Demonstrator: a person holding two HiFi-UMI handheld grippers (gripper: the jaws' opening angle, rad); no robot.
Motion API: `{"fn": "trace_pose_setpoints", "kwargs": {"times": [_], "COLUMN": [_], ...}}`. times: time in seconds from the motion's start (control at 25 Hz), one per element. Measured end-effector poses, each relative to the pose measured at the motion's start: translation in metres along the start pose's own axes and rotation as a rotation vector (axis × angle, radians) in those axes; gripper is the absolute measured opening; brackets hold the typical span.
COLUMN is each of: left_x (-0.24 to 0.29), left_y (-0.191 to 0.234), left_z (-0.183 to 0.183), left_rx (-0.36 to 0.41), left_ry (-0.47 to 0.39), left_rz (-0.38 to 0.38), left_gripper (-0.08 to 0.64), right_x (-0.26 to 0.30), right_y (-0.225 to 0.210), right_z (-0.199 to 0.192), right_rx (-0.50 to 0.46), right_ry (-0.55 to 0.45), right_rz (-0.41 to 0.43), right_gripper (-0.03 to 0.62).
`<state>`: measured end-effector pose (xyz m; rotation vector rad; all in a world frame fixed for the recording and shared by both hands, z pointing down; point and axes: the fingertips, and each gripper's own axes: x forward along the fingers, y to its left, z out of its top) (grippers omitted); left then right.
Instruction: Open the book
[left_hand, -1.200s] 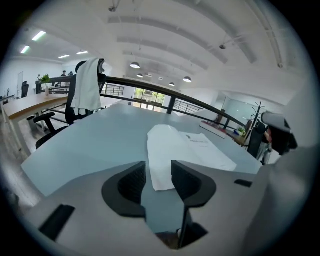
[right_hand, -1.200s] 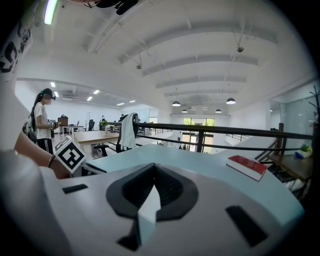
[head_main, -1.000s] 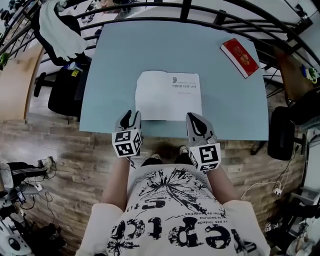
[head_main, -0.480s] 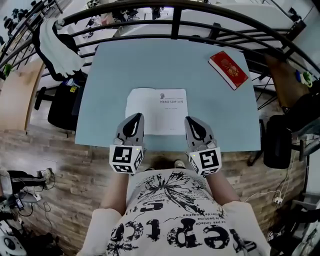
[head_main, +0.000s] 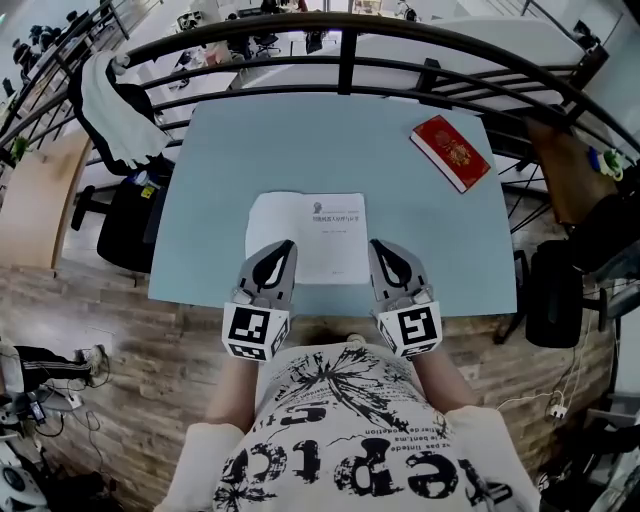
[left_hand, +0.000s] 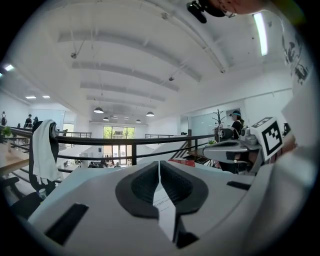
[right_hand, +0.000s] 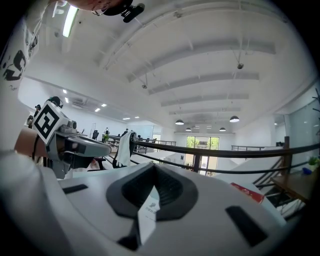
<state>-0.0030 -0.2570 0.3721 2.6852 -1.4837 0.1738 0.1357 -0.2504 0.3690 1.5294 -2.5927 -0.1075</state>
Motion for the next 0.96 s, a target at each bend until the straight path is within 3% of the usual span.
{"fn": "trace_pose_setpoints", "kwargs": {"times": [0.96], "left_x": [0.0039], "left_y": [-0.0005], "left_z": [0.0063], "left_rx": [0.004], "left_ry": [-0.012], "left_rz": [0.01], "left_gripper": [0.025], "right_x": [0.0044], "right_y": [-0.0072], "right_z": [-0.0032], "right_rx": [0.012], "right_ry": [0.005], "right_rz": [-0.014], "right_gripper": [0.009]}}
